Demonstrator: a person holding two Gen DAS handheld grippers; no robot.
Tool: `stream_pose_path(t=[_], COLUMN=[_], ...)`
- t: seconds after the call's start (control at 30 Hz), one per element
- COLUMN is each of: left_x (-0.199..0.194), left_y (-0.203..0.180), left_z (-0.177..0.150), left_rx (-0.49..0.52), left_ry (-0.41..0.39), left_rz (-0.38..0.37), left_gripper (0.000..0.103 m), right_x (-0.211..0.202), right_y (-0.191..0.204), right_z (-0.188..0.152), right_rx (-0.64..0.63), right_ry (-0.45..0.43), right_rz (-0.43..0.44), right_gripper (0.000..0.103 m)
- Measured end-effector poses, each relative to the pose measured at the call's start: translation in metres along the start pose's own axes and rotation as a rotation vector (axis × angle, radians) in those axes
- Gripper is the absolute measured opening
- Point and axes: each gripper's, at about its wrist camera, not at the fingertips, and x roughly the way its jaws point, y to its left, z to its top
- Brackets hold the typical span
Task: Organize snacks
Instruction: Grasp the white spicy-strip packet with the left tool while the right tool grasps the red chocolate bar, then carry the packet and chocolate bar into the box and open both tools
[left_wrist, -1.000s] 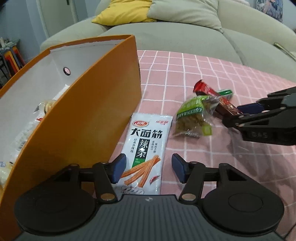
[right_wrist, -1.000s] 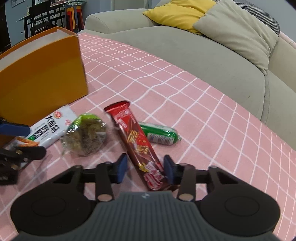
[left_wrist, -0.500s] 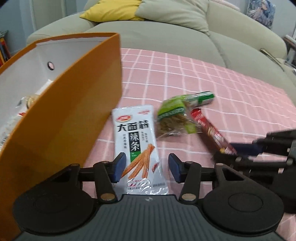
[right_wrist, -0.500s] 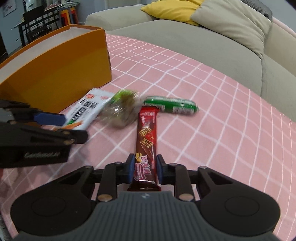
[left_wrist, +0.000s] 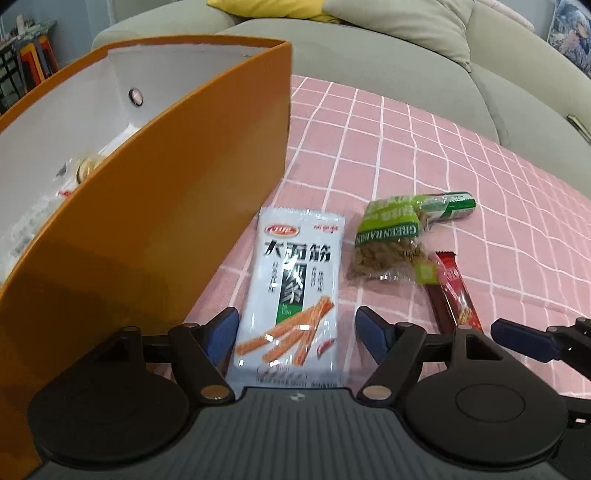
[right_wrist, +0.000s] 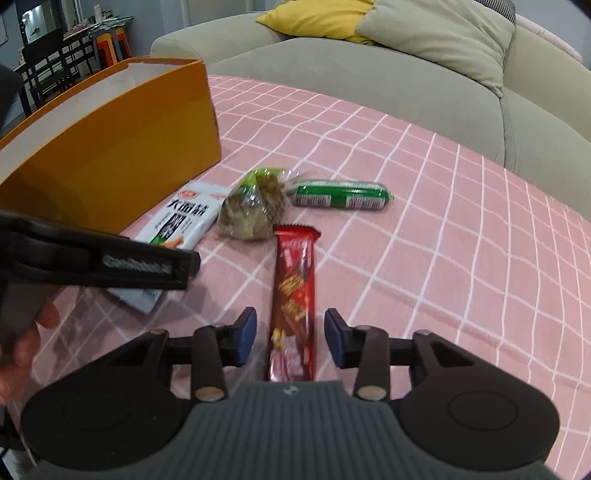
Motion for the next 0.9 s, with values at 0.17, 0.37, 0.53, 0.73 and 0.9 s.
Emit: stream_pose_path(t=[0.17, 0.37, 0.53, 0.73, 0.9], left_x=[0.001, -0.009, -0.027, -0.047, -0.054], left_y=[-0.004, 0.000, 0.003, 0.009, 0.016], left_z=[0.002, -0.006, -0.023, -0.042, -0.053], left_rx=[0.048, 0.118, 0.186, 0.281, 0.305], left_ry=[0.000, 0.021, 0.068, 0.134, 0.163], left_rz=[0.005, -0.024, -0.061, -0.124, -0.170], left_gripper=[0.071, 0.057, 0.056, 0.055, 0.056], right_x=[0.008, 0.009, -0.007, -0.034, -0.054], right_y=[-0.001, 0.007, 0.011, 0.023, 0.031], right_z=[0.006, -0.004, -0.021, -0.057, -0.080], right_rx=[0.026, 0.072, 0.170, 0.253, 0.278], right_ry=[0.010, 0.030, 0.049, 0.066, 0.080], right_rz=[0.001, -0.019, -0.023, -0.061, -0.096], right_gripper=[0.036, 0.020, 0.020, 0.020, 0.020])
